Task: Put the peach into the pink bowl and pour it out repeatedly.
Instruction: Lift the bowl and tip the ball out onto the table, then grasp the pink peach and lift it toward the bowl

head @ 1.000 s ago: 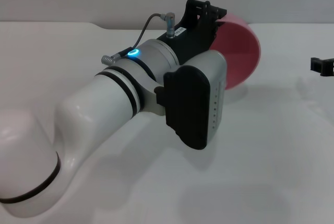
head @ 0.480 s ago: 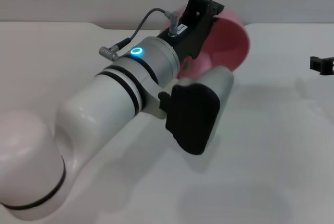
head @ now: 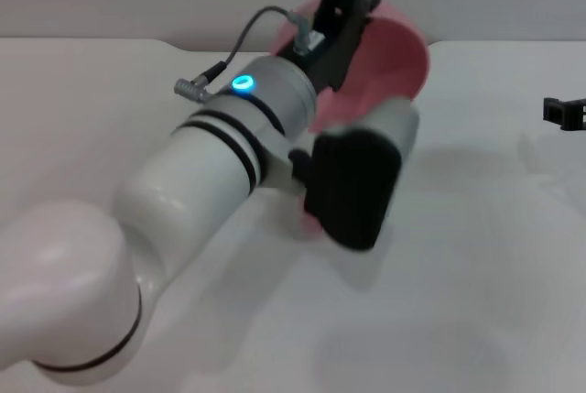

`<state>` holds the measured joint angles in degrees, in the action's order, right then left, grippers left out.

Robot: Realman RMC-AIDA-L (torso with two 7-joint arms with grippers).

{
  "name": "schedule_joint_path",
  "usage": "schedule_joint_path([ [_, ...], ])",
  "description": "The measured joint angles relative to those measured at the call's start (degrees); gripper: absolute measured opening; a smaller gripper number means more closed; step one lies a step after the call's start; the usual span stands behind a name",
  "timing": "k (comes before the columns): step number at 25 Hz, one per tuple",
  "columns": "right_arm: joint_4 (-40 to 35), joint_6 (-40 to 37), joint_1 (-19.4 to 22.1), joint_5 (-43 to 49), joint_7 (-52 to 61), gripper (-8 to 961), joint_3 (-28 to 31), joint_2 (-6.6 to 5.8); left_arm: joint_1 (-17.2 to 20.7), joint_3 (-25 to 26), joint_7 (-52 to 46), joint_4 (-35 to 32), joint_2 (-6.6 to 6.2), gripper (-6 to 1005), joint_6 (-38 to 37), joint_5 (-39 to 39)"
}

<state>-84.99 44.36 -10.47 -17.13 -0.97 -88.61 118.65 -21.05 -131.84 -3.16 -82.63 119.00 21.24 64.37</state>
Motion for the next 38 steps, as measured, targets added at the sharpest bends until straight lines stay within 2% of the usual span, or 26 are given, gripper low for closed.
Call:
schedule_joint_path([
  [1, 0.0, 0.0, 0.0, 0.0, 0.0, 544, 0.0, 0.0, 0.0, 0.0, 0.0, 0.0, 0.0, 48, 0.0, 0.0],
  [4, 0.08, -0.06, 0.05, -0.01, 0.0, 544, 0.02, 0.0, -3.79, 0.06, -11.77, 0.03, 0.06, 48, 9.02, -3.24],
  [6, 0.1, -0.13, 0.06, -0.01, 0.0, 544, -0.36, 0.0, -6.87, 0.56, -16.29, -0.25, 0.04, 48, 16.67, -10.14],
  [8, 0.09, -0.13, 0.03, -0.01, 0.0, 544, -0.46, 0.0, -9.27, 2.02, -16.47, -1.12, 0.02, 48, 22.44, -18.54],
  [10, 0.1, -0.15, -0.11, -0.01, 0.0, 544, -0.57, 0.0, -10.98, 5.31, -13.94, -3.04, -0.05, 48, 27.71, -28.96],
  [12, 0.13, -0.16, -0.3, -0.01, 0.0, 545, -0.67, 0.0, -11.4, 9.1, -11.01, -5.29, -0.2, 48, 30.52, -37.61],
  [14, 0.42, -0.18, -0.55, -0.01, 0.0, 545, -0.92, 0.0, -11.53, 15.08, -7.18, -8.12, -0.49, 48, 34.04, -49.04],
  [15, 0.63, -0.19, -0.71, -0.01, 0.0, 545, -1.13, 0.0, -11.63, 16.82, -6.03, -8.66, -0.5, 48, 35.42, -52.1],
  [16, 1.08, -0.2, -1.05, -0.02, 0.0, 545, -1.57, 0.0, -12.41, 22.78, -2.56, -9.74, -0.66, 48, 40.27, -59.9],
  [18, 1.22, -0.2, -1.27, -0.01, 0.0, 545, -1.85, 0.0, -12.88, 24.36, -1.77, -9.72, -0.66, 48, 42.07, -61.26],
  [24, 1.49, -0.01, -2.73, -0.02, 0.0, 545, -4.04, 0.0, -15.93, 35.91, 4.9, -8.25, -0.78, 48, 52.45, -67.85],
  [28, 2.53, -0.01, -4.05, -0.38, 0.0, 545, -5.27, 0.08, -15.63, 40.61, 8.01, -7.91, -0.85, 48, 53.64, -70.89],
  [33, 5.79, 0.13, -7.82, -5.0, -2.23, 544, -7.65, 0.05, -16.26, 47.07, 14.81, -4.6, -0.95, 48, 55.91, -76.67],
  [36, 7.61, 0.3, -10.67, -10.81, -6.29, 544, -9.12, 0.14, -16.57, 49.42, 16.25, -3.08, -1.05, 48, 56.12, -77.07],
  [38, 7.66, 0.33, -11.03, -11.3, -6.54, 545, -9.66, 0.19, -16.85, 51.1, 16.43, -2.4, -1.15, 48, 56.14, -76.31],
])
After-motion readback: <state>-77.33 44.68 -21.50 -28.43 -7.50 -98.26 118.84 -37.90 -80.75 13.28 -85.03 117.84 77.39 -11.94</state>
